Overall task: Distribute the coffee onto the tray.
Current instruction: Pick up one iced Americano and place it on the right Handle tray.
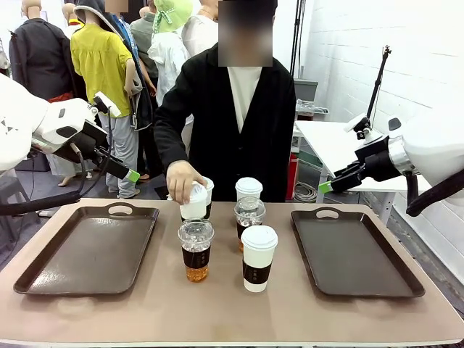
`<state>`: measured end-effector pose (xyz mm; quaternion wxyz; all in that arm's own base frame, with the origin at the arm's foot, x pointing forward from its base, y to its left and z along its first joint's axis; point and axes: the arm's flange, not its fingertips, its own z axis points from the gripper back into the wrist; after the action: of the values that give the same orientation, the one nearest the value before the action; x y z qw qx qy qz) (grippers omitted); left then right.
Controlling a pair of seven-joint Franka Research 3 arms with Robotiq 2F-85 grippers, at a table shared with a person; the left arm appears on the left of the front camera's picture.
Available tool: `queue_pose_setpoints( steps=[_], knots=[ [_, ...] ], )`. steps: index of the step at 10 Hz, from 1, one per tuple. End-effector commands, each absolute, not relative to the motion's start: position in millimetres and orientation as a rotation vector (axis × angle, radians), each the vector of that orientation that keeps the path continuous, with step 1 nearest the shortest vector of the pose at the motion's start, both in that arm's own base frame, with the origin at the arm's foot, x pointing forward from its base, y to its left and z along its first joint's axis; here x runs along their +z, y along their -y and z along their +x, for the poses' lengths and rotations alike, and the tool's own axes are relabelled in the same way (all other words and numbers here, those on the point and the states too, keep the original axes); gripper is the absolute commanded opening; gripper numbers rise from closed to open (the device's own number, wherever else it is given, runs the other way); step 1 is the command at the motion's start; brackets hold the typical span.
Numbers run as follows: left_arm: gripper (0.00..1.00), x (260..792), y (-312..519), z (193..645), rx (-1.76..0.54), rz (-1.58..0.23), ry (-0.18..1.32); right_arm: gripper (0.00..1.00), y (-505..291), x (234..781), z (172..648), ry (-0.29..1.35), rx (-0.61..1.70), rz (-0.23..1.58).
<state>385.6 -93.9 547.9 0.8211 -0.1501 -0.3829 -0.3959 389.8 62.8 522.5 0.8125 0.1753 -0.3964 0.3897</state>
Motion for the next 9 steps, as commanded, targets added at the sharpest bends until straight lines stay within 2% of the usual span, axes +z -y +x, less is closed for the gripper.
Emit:
queue_pose_setpoints(
  steps=[1,4,9],
  knots=[
    [1.0,549,92,385,-0.848,-0.318,0.807,1.0,-63,521,389,0.851,0.833,0.392],
    [1.0,549,92,385,-0.848,-0.318,0.807,1.0,-68,527,396,0.834,0.891,0.362],
    [1.0,549,92,385,-0.848,-0.318,0.807,1.0,-79,515,416,0.778,1.134,0.478]
  ],
)
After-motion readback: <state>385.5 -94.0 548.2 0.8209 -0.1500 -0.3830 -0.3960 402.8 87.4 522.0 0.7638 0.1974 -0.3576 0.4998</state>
